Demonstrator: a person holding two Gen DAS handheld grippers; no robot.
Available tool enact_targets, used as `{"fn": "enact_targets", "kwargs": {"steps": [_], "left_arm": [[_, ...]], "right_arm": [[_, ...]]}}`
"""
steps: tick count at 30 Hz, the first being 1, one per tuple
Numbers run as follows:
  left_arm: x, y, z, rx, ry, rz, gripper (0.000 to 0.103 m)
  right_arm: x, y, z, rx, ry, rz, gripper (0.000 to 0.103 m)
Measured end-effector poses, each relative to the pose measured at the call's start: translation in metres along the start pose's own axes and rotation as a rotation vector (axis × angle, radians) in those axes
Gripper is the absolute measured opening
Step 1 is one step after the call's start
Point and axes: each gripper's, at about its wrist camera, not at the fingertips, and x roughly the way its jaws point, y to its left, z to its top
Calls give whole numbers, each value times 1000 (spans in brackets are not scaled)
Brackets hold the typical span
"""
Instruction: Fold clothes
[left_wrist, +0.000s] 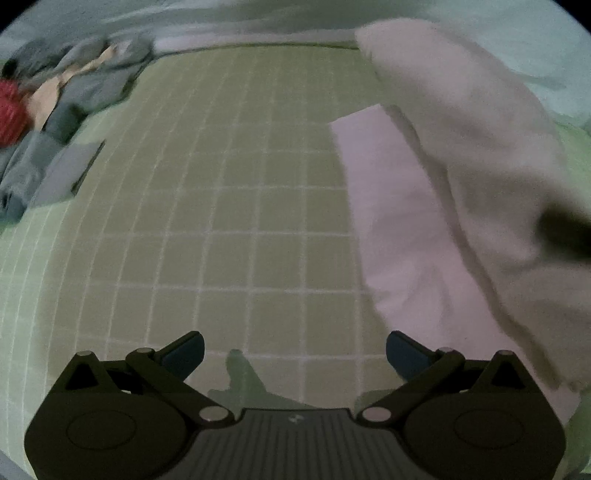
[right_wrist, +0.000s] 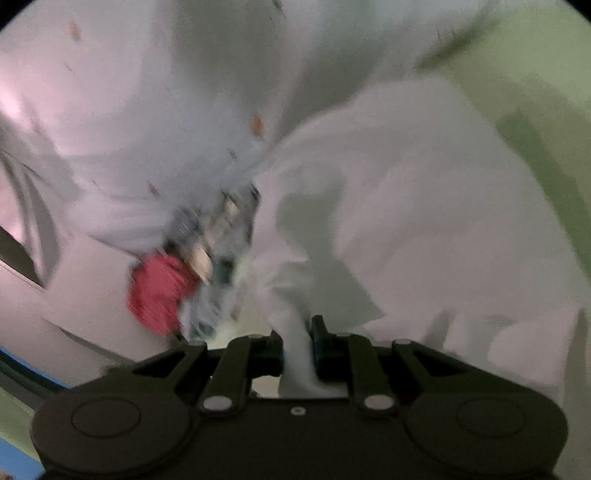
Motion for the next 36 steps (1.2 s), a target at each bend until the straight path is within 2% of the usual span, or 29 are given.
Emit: {"fn": "enact_targets", "kwargs": {"steps": [2,4,6,9,10,14,18,21,23,24,26,30,31,36], "left_arm": [[1,10,-2,-35,9,2,103],[1,19,-4,-69,13,5,103],[-1,28,-6,-109,5,2,103],[-6,41,-8,-182,-15,-15,103],[-8,45,-9,-203,-23,-20,103],[-19,47,-8,-246,-67,-74,103],[-35,31,-1,-242,-143,-183,103],[-44,13,9,-216,-196,-249,103],[-43,-2,17,-195,-204,-294,103],[-40,-8,20,-181,-197,-307,103],[-32,-25,23,-137,-173,-317,103],[-7,-52,18,-60,-71,-241,103],[-1,-49,16,-81,-47,-233,103],[20,-12,1,-295,42,-297,103]], "right_arm": [[12,0,-9,-4,40,-48,17],[12,4,-12,-19,40,-53,24],[6,7,-11,-15,32,-13,42],[-10,9,-12,-17,3,85,49],[-14,15,-10,-42,-22,78,49],[-39,21,-4,-112,-153,-101,47],[-53,12,-2,-187,-215,-397,48],[-62,-3,-1,-208,-205,-552,49],[-67,-13,-1,-196,-191,-588,52],[-68,-16,-1,-186,-182,-594,53],[-68,-23,1,-177,-145,-609,65],[-58,-25,-3,-191,-71,-608,81],[-55,-24,-5,-211,-47,-606,83],[-39,-21,-17,-324,66,-609,95]]}}
